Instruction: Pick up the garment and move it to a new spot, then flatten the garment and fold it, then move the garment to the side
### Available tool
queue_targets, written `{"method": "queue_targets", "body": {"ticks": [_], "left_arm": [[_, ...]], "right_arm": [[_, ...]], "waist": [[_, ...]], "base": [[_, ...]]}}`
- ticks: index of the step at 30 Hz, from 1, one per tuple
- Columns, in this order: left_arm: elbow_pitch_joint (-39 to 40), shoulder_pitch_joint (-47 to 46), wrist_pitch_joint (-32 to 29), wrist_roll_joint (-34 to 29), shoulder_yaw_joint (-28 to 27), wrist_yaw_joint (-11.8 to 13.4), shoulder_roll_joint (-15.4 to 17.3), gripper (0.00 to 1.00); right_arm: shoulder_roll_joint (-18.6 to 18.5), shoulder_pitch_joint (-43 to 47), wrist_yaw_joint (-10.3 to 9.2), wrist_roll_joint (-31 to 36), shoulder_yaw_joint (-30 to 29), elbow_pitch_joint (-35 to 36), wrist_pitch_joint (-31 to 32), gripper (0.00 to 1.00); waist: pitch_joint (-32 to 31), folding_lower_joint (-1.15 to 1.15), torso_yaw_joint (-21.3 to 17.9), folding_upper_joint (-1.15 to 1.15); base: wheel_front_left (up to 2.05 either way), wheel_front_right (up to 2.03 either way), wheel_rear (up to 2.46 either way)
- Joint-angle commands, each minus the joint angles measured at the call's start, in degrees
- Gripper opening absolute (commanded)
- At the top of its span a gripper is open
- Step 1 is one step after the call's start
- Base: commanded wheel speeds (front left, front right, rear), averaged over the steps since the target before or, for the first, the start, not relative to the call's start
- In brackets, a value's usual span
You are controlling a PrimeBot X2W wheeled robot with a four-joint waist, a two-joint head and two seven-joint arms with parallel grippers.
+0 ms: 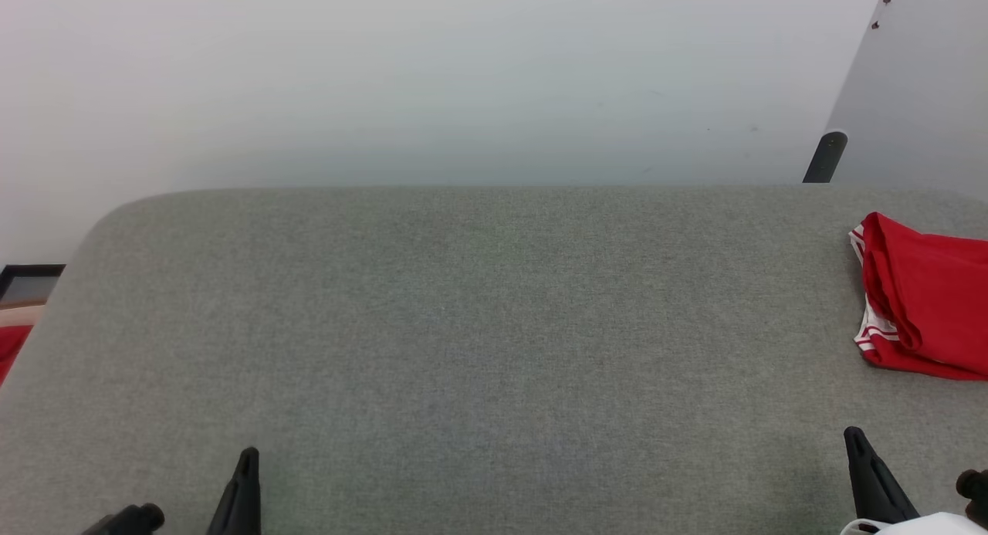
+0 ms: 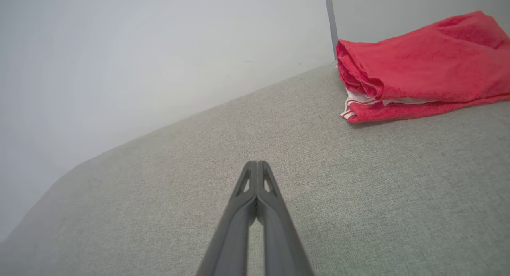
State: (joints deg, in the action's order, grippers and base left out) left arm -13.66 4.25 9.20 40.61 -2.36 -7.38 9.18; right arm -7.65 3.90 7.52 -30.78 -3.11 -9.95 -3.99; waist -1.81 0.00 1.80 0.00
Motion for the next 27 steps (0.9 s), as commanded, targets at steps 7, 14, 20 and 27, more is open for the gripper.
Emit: {"method": "queue_targets", "body": {"ticks": [7,14,20,27], "left_arm": [[0.6,-2.4,-1.7,6.1,-0.8,0.0,-0.3,0.0],[0.5,-3.3,-3.2,11.0,-1.2,-0.1,-1.0,0.0],[0.5,-4.0,-4.4,14.9,-1.5,-0.1,-1.5,0.0],[0.4,-4.8,-5.7,19.2,-1.8,-0.1,-2.0,0.0]], "right_arm": [[0.4,-2.4,-0.01,-7.2,-0.6,0.2,1.1,0.0],[0.8,-3.3,-0.01,-13.0,-1.0,-0.3,2.1,0.0],[1.2,-4.0,-0.01,-17.7,-1.2,-0.6,2.9,0.0],[1.7,-4.8,-0.02,-22.7,-1.5,-1.0,3.8,0.0]], "waist": [[0.1,0.0,-0.1,0.0],[0.3,0.0,-0.2,0.0],[0.4,0.0,-0.3,0.0],[0.5,0.0,-0.5,0.0]], "base": [[0.0,0.0,0.0],[0.0,0.0,0.0],[0.0,0.0,0.0],[0.0,0.0,0.0]]}}
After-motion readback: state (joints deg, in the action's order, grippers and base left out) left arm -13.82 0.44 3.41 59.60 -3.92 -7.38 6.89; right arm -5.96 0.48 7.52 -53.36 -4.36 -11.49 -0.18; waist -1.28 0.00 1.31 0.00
